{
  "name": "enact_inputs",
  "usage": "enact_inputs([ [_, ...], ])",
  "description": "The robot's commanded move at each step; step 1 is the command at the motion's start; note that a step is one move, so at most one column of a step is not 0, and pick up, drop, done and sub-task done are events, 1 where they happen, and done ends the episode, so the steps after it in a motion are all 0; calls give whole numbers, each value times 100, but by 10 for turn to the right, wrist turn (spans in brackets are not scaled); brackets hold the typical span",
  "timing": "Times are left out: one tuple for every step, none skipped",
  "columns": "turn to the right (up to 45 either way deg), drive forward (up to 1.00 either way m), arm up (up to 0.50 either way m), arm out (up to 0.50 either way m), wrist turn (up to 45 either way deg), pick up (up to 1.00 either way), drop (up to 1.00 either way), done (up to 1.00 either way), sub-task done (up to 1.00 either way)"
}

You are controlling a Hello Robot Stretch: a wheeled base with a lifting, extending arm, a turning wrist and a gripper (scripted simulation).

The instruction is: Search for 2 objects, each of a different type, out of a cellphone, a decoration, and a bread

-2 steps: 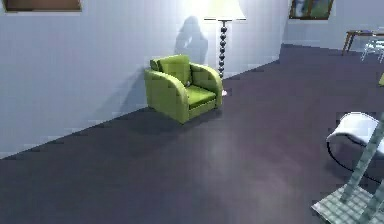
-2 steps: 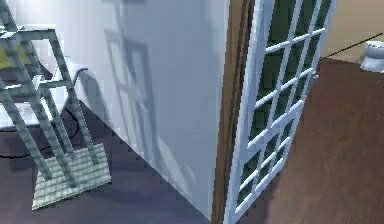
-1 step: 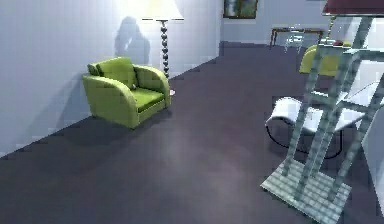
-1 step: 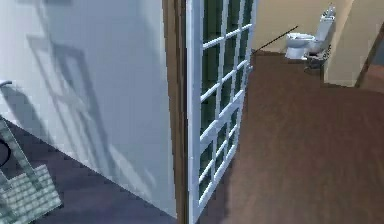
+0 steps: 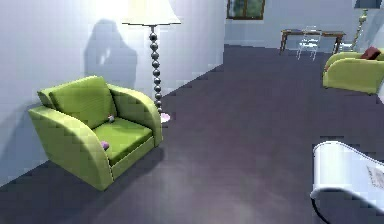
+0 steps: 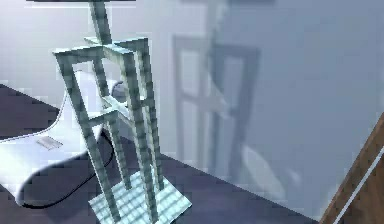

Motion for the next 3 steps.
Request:
enact_inputs([
  [0,30,0,0,0,0,0,0,0],
  [150,0,0,0,0,0,0,0,0],
  [0,100,0,0,0,0,0,0,0],
])
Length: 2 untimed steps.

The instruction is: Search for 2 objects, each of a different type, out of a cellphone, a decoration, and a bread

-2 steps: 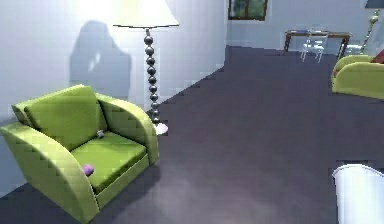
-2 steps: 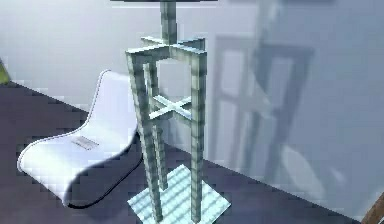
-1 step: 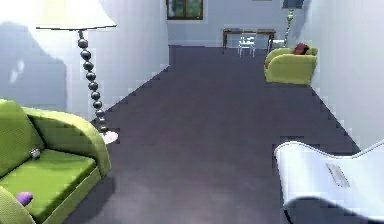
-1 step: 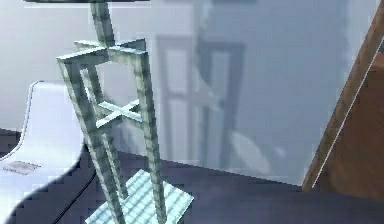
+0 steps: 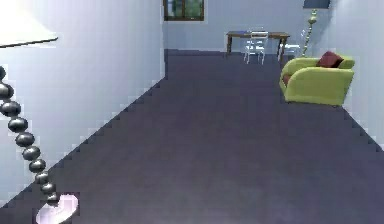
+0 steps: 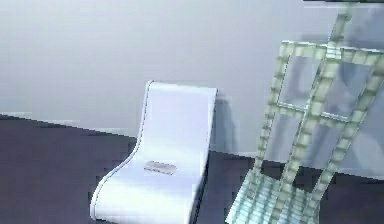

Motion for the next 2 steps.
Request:
enact_inputs([
  [0,100,0,0,0,0,0,0,0],
  [0,100,0,0,0,0,0,0,0],
])
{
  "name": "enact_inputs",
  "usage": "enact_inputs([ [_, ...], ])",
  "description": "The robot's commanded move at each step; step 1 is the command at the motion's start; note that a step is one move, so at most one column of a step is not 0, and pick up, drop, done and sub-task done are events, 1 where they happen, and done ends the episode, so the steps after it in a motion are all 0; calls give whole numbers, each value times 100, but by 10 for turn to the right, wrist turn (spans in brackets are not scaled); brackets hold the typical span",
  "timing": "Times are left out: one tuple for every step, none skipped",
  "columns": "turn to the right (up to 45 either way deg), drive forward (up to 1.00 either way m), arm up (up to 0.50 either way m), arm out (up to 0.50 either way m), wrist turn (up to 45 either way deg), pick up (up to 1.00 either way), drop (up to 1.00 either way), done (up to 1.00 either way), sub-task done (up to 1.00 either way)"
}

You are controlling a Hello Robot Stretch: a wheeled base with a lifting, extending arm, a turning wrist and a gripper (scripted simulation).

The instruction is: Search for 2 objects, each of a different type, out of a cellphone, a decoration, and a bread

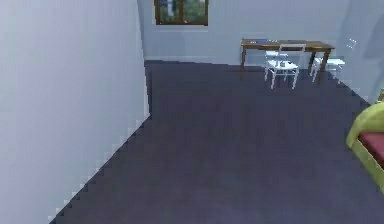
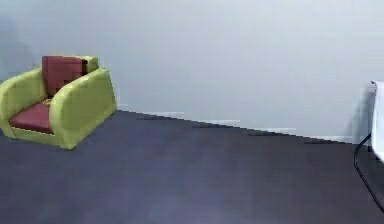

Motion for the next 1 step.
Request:
enact_inputs([
  [0,100,0,0,0,0,0,0,0],
])
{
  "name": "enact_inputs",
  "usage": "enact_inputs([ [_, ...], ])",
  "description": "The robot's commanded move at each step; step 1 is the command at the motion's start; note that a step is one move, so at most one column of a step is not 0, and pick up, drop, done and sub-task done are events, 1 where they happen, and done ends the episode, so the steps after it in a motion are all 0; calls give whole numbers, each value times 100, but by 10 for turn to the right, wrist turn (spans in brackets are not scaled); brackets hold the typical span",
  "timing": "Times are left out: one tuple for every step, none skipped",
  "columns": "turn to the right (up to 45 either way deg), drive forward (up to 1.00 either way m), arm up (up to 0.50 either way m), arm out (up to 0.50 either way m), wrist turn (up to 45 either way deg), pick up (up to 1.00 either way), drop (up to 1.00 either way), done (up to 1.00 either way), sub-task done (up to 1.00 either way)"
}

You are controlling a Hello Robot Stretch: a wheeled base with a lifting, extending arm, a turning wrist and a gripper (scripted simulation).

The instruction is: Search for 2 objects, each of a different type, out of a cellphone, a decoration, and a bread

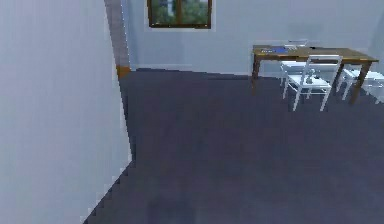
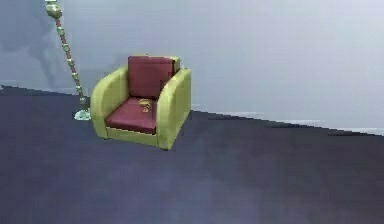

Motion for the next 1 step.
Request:
enact_inputs([
  [0,100,0,0,0,0,0,0,0],
])
